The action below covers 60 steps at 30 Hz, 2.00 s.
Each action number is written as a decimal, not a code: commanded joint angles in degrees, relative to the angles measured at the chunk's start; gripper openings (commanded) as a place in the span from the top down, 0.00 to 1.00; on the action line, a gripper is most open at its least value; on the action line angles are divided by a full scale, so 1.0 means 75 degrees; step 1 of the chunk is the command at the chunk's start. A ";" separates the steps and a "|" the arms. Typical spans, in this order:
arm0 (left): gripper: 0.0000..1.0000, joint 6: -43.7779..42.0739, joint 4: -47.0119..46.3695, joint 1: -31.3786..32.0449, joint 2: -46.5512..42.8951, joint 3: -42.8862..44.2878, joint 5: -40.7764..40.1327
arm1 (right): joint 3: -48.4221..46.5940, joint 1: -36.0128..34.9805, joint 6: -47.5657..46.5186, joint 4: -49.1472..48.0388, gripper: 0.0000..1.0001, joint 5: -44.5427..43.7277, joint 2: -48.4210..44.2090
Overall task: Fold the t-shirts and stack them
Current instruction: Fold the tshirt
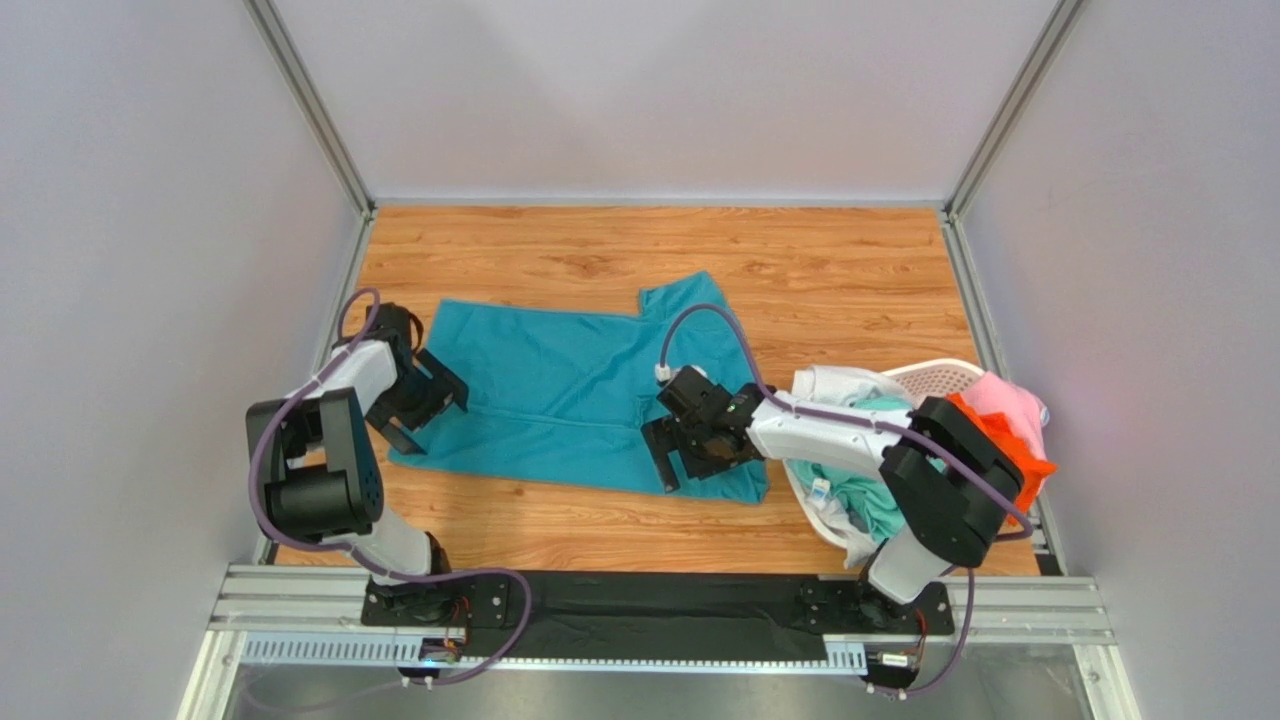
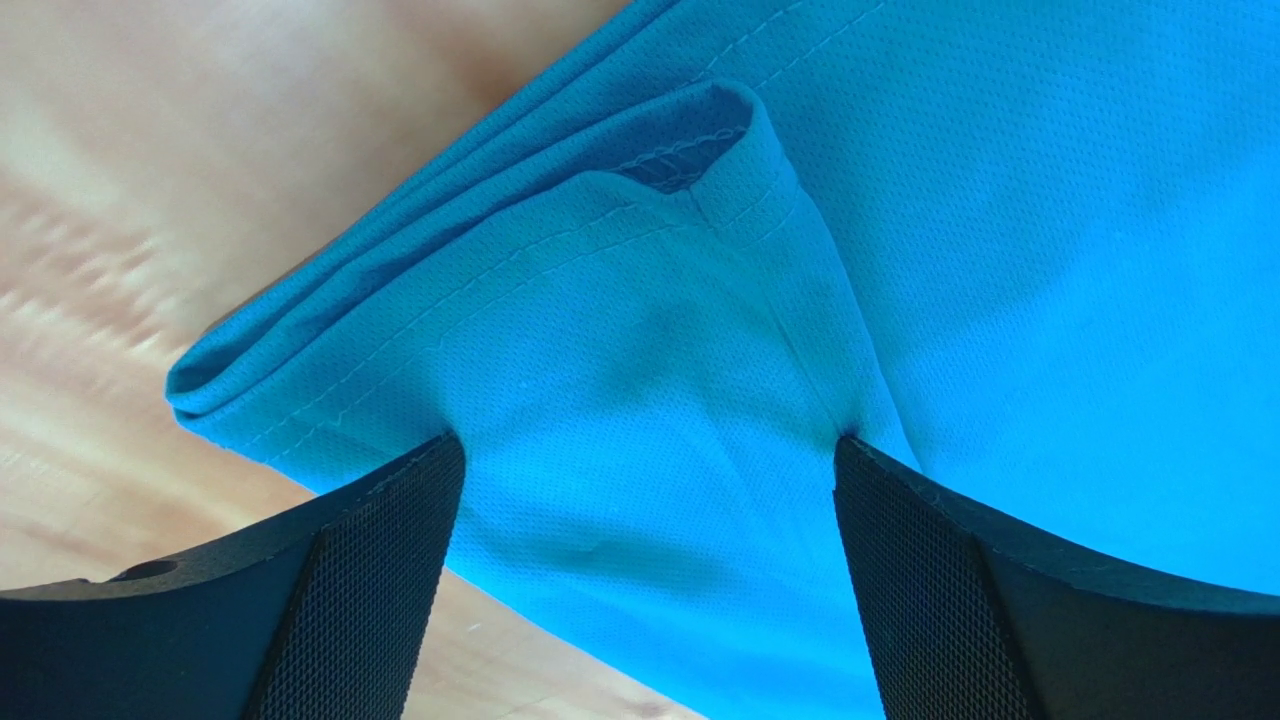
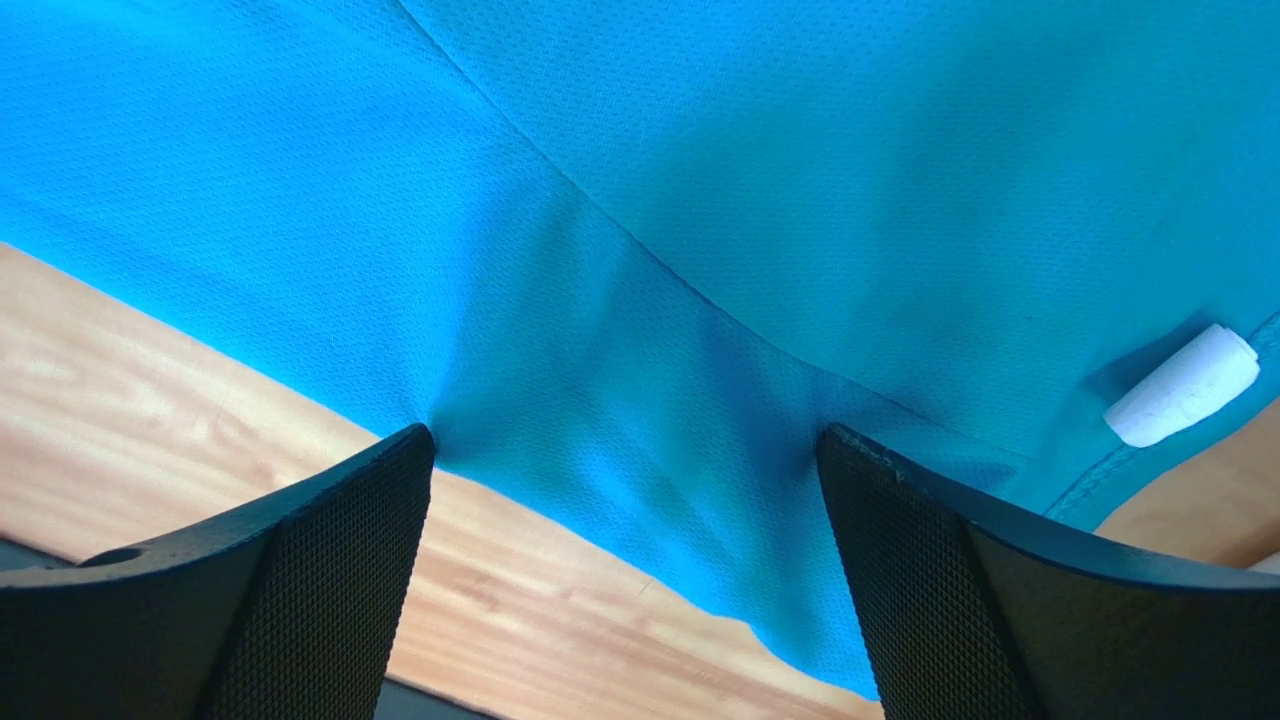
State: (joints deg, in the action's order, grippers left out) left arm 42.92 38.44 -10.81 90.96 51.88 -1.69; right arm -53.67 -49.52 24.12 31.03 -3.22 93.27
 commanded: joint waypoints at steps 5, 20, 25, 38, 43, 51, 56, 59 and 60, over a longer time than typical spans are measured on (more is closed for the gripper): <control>0.00 0.0136 0.0688 -0.0141 -0.1041 -0.1173 -0.0771 | 0.0757 -0.1037 0.1365 0.0187 0.00 -0.0425 -0.0963; 0.00 0.0372 0.1004 -0.0141 -0.1991 0.0124 -0.0279 | -0.0917 -0.0981 0.0441 0.0691 0.00 -0.1234 -0.1550; 0.00 0.0489 0.0653 -0.0129 -0.1254 0.0921 -0.0349 | -0.1281 -0.0559 0.0183 0.0598 0.00 -0.1269 -0.1339; 0.10 0.0454 -0.0590 -0.0141 0.1769 0.3395 -0.0501 | -0.1258 0.0380 -0.0110 0.0387 0.00 -0.0894 -0.1151; 0.12 -0.0201 -0.0858 -0.0118 0.2496 0.4262 -0.0981 | -0.1270 0.0532 -0.0228 0.0282 0.00 -0.0778 -0.0988; 0.25 -0.0460 -0.1211 -0.0129 0.3422 0.4883 -0.0290 | -0.1387 0.0731 -0.0321 0.0152 0.00 -0.0485 -0.0624; 0.27 -0.0507 -0.0954 -0.0117 0.3937 0.5481 -0.0547 | -0.1375 0.0790 -0.0368 0.0106 0.00 -0.0414 -0.0589; 0.28 -0.0577 -0.0650 -0.0118 0.4218 0.5739 -0.0712 | -0.1340 0.0848 -0.0380 0.0047 0.00 -0.0402 -0.0566; 0.28 -0.0659 -0.0590 -0.0117 0.4301 0.5786 -0.0688 | -0.1340 0.0848 -0.0392 0.0035 0.00 -0.0379 -0.0542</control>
State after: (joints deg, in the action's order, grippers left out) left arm 39.90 31.97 -11.64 121.89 92.49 -5.67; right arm -61.89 -43.66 22.24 33.76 -6.76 88.82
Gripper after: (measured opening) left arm 0.721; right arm 0.998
